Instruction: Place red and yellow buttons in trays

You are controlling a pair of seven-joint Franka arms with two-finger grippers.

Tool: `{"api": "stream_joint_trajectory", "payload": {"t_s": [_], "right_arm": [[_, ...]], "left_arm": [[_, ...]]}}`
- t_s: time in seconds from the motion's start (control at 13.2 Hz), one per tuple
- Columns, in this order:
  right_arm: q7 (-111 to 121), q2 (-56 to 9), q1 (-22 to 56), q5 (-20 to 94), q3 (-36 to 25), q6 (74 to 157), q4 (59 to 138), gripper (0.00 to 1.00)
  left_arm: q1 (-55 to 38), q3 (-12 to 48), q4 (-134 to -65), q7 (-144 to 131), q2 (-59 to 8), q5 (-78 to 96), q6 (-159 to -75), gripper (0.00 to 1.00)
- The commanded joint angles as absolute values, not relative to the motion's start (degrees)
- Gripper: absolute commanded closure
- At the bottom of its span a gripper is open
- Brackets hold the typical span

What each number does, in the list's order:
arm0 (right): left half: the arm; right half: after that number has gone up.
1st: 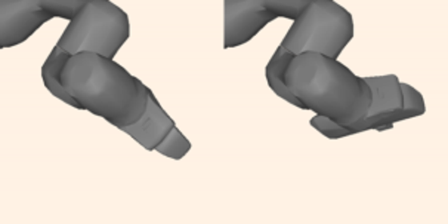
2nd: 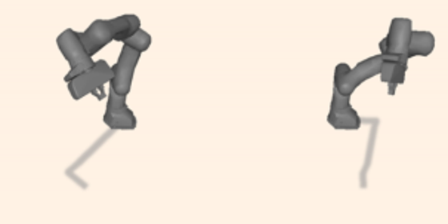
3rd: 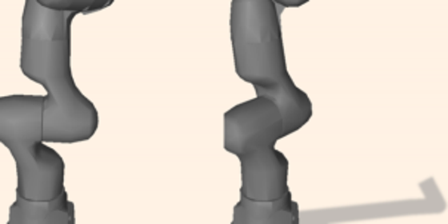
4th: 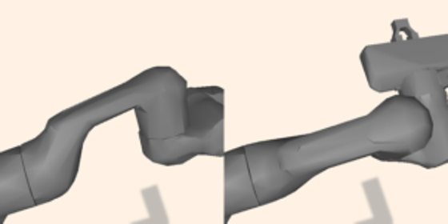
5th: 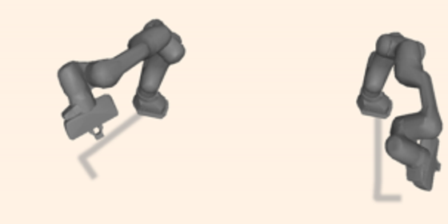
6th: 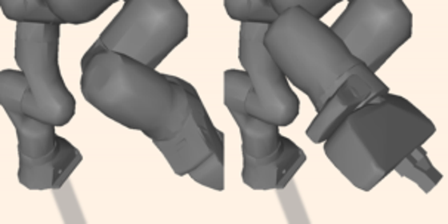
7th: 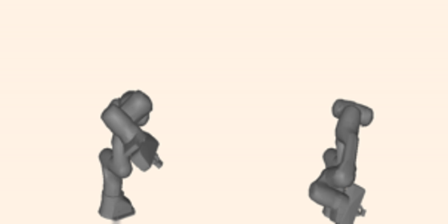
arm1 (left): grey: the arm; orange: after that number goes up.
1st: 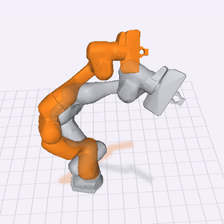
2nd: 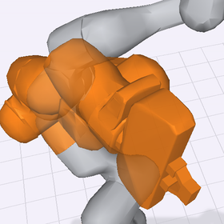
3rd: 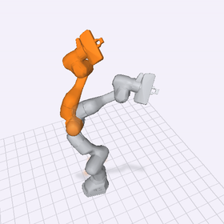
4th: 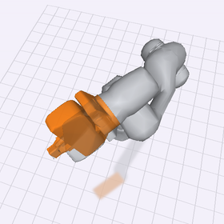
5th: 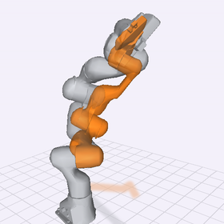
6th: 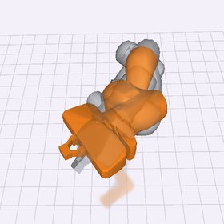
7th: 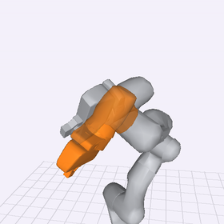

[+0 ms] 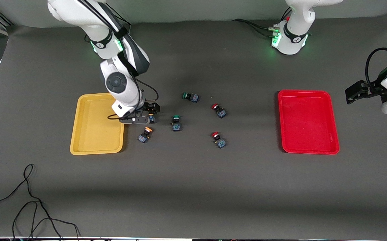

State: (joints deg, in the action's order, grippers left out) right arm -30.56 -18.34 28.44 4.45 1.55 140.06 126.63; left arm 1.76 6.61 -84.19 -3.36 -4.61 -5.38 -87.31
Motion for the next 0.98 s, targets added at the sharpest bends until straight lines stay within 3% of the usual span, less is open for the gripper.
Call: {"api": "stream_joint_trajectory", "payload": {"t_s": [0.0,0.15,0.23,0.45,0.53,0.6,0.91], "right_arm": [[-31.1,-23.3,29.8,5.4,1.0,144.7,125.7,0.00],[-31.2,-24.4,29.9,5.3,0.9,146.0,125.7,0.02],[-31.1,-25.0,29.9,5.4,0.9,146.3,125.7,0.12],[-31.1,-25.5,29.9,5.3,0.9,147.2,125.7,0.80],[-31.0,-25.0,29.8,5.3,0.8,146.7,125.7,0.95],[-31.2,-23.7,29.8,5.3,0.7,145.4,125.6,1.00],[-29.7,-11.5,29.4,5.3,-4.0,129.8,124.6,1.00]], "left_arm": [[2.1,6.1,-83.9,-3.3,-5.3,-5.6,-85.9,0.00],[2.2,6.2,-88.2,-2.7,-5.1,-5.2,-90.0,0.00],[1.7,6.4,-92.4,-3.6,-4.4,-5.1,-93.4,0.00],[-3.4,7.8,-96.2,-11.9,-6.0,-3.0,-96.2,0.00],[-6.6,7.7,-96.2,-16.2,-8.2,-2.7,-98.1,0.00],[-9.9,7.8,-96.3,-21.6,-11.6,-2.7,-100.7,0.00],[-20.2,7.7,-96.3,-39.8,-22.8,-3.5,-110.8,0.03]]}}
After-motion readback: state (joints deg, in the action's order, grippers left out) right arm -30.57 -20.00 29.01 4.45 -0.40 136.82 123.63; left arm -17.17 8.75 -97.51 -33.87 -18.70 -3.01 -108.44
